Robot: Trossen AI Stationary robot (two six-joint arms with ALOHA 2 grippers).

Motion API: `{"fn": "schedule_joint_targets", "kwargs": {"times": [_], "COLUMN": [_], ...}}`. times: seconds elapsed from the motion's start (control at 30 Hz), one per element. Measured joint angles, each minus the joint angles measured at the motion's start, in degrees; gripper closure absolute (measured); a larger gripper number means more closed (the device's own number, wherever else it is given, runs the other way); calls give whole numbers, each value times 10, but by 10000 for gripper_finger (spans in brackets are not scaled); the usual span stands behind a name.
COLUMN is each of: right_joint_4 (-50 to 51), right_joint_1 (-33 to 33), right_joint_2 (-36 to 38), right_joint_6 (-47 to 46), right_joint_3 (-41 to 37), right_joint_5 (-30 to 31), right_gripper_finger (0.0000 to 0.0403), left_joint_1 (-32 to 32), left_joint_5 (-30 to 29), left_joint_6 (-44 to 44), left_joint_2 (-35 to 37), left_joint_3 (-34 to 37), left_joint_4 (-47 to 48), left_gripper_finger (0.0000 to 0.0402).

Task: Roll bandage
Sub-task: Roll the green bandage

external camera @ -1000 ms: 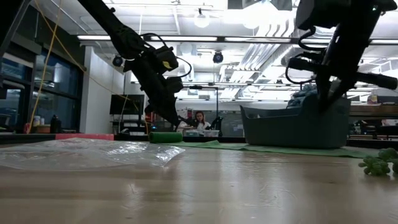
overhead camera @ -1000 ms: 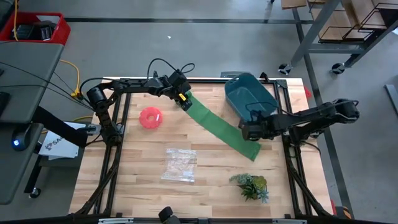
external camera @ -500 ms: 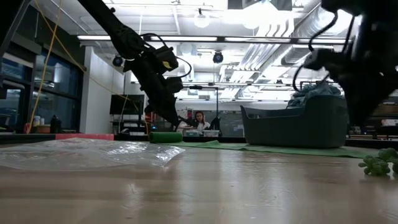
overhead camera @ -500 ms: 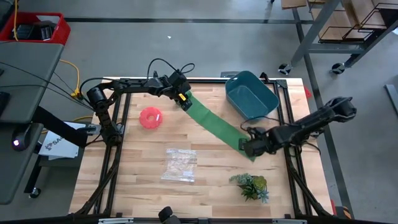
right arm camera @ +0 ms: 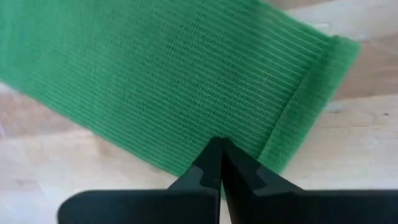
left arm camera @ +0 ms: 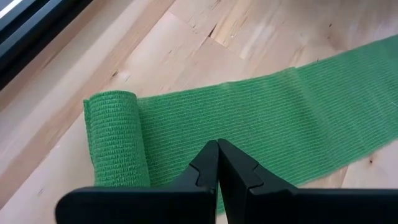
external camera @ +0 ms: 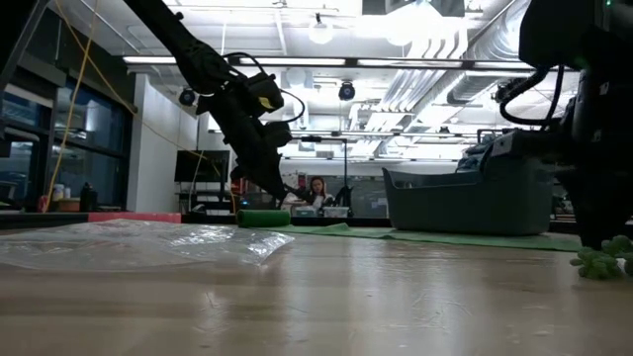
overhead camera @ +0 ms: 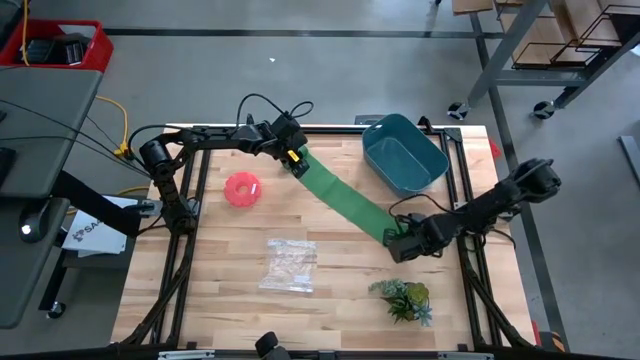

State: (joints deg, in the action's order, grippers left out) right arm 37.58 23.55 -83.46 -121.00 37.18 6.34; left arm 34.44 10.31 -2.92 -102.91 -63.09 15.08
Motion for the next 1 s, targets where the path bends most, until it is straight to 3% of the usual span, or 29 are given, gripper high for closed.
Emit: {"fn": "schedule_joint_targets", "kwargs": {"times": [0.13,0.43,0.7,1.0], "right_joint_4": [-4,-1,-2,-6], "right_joint_1": [25,85,87,87], "right_joint_2": [-3,-3,-3,-4], "right_joint_6": [7,-82,-84,-84], "right_joint_3": [2,1,0,0], "right_joint_5": [-37,-65,-69,-69], "right_gripper_finger": [403,403,403,403], "left_joint_1": [0,-1,0,-15], "left_joint_5": [0,-32,-89,-91], "left_joint_6": [0,-27,-44,-69], "left_joint_2": [0,0,0,-17], "left_joint_3": [0,0,0,0], "left_joint_4": [1,1,-3,-8], "left_gripper_finger": [401,401,401,401]}}
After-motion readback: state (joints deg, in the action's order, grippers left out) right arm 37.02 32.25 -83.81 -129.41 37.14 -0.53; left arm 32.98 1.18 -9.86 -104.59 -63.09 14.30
